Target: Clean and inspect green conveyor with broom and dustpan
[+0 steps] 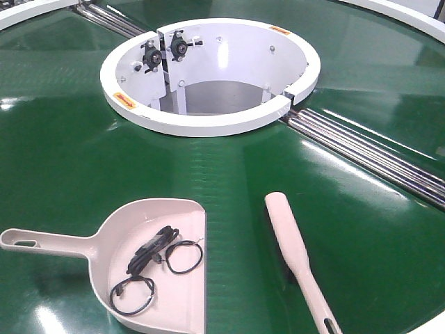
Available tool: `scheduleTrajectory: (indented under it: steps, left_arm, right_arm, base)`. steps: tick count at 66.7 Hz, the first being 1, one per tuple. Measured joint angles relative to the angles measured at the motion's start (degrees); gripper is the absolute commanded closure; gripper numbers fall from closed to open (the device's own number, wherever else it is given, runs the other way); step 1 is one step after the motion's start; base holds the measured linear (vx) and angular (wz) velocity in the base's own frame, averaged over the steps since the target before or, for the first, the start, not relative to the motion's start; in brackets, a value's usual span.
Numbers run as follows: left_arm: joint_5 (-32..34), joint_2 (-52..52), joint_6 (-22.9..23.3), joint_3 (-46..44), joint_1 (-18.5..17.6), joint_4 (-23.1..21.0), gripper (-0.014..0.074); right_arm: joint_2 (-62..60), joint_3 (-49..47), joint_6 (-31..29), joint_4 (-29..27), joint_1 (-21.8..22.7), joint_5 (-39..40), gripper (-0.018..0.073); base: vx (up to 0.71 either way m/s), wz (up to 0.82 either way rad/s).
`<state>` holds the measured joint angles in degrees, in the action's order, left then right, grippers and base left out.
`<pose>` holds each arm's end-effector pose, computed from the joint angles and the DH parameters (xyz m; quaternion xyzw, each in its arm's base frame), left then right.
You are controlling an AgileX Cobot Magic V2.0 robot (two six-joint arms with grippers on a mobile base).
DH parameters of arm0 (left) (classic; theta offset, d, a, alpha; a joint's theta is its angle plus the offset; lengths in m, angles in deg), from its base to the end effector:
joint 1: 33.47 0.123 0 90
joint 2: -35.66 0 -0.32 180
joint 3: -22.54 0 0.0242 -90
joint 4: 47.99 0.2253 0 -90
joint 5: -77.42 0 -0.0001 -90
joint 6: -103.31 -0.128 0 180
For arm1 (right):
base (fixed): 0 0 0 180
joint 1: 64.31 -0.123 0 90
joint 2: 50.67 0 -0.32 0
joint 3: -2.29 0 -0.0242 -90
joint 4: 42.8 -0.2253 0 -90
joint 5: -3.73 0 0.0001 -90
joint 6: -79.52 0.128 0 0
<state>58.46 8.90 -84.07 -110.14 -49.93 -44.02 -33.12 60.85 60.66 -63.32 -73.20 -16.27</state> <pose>0.0508 -0.0120 0.3454 0.1655 0.7062 -0.0238 0.6880 0.0316 0.0205 0.2860 -0.0942 0.7306 0.0994 0.6689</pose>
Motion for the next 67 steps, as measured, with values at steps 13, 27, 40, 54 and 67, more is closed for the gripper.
scheduleTrajectory:
  steps: [13, 27, 40, 54, 67]
  left_arm:
    - [1.7, 2.7, 0.0, 1.2, 0.0, 0.0, 0.0619]
    - [1.8, 2.7, 0.0, 1.2, 0.0, 0.0, 0.0619]
    - [1.8, 2.7, 0.0, 1.2, 0.0, 0.0, 0.0619]
    - [1.8, 2.7, 0.0, 1.2, 0.0, 0.0, 0.0621]
    - [2.3, 3.1, 0.0, 2.1, 4.0, -1.0, 0.0621]
  right_arm:
    - [0.0, 0.0, 0.0, -0.2, 0.0, 0.0, 0.0564]
    - [0.0, 0.0, 0.0, -0.2, 0.0, 0.0, 0.0564]
    - [0.0, 0.0, 0.0, -0.2, 0.0, 0.0, 0.0564]
    - [0.0, 0.0, 0.0, -0.2, 0.0, 0.0, 0.0564]
    - [0.0, 0.0, 0.0, -0.2, 0.0, 0.0, 0.0564]
  base:
    - [0.0, 0.0]
    - [0.0, 0.0]
    - [0.0, 0.0]
    - [0.0, 0.0]
    - [0.0, 0.0]
